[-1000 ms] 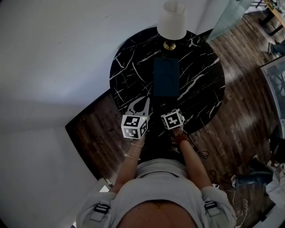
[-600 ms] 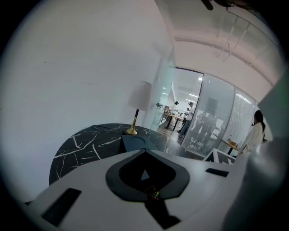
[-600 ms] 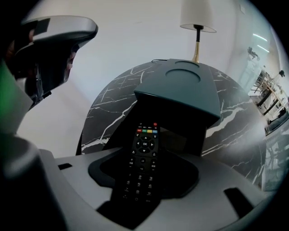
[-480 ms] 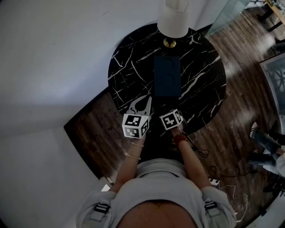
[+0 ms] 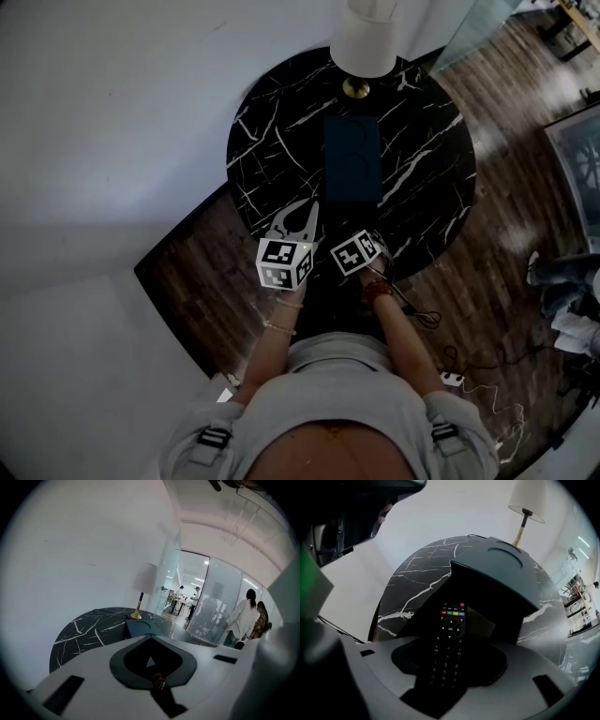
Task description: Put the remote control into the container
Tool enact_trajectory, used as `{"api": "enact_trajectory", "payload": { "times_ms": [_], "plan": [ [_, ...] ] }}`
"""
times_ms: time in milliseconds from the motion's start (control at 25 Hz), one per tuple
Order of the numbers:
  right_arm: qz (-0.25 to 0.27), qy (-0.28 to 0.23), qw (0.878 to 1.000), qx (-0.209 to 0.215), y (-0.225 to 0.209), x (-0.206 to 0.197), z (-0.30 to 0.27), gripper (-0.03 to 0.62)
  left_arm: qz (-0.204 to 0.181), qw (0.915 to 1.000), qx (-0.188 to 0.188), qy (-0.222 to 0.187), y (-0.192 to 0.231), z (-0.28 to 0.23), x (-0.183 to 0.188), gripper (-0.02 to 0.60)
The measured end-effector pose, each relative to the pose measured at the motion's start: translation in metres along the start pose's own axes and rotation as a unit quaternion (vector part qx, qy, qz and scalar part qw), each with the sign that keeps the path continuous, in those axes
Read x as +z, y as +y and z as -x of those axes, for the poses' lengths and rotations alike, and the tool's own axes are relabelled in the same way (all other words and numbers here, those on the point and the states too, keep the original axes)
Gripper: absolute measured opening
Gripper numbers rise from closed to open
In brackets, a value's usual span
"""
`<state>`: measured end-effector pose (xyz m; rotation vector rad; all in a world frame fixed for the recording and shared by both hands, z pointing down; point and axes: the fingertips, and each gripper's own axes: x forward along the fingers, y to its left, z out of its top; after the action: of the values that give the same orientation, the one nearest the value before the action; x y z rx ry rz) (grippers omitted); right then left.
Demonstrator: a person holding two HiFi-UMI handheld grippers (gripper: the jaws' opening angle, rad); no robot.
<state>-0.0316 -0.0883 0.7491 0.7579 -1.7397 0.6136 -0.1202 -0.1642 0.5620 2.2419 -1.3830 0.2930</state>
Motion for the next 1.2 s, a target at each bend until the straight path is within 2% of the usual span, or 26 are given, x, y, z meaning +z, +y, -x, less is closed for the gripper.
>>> {"api": "enact_trajectory", "payload": {
  "times_ms": [160, 320, 680, 840, 1080, 1200],
  "plan": [
    [0.0, 0.001, 1.0, 0.002, 0.001, -0.001, 0.0, 0.224, 0.001, 1.0, -0.001, -0.002, 0.001, 0.003, 0.0, 0.002],
    [-0.027, -0.013, 0.999, 0.02, 0.001, 0.001, 0.007, 0.224, 0.001, 1.0, -0.002, -0.002, 0.002, 0.004, -0.001, 0.002],
    [-0.033, -0.072, 0.997, 0.02, -0.01, 0.007, 0.034, 0.224, -0.008, 0.9997, -0.023, 0.01, -0.011, 0.0, -0.012, 0.002],
    [-0.034, -0.105, 0.994, 0.006, -0.023, 0.013, 0.048, 0.224, -0.036, 0.9958, -0.074, 0.041, -0.03, -0.006, -0.036, 0.002],
    [-0.03, -0.13, 0.991, 0.006, -0.04, 0.013, 0.057, 0.207, -0.051, 0.9765, -0.179, 0.109, -0.067, 0.001, -0.086, 0.002],
    [-0.018, -0.159, 0.987, -0.013, -0.053, 0.018, 0.066, 0.072, -0.049, 0.969, -0.206, 0.127, -0.079, 0.006, -0.105, 0.002]
  ]
}}
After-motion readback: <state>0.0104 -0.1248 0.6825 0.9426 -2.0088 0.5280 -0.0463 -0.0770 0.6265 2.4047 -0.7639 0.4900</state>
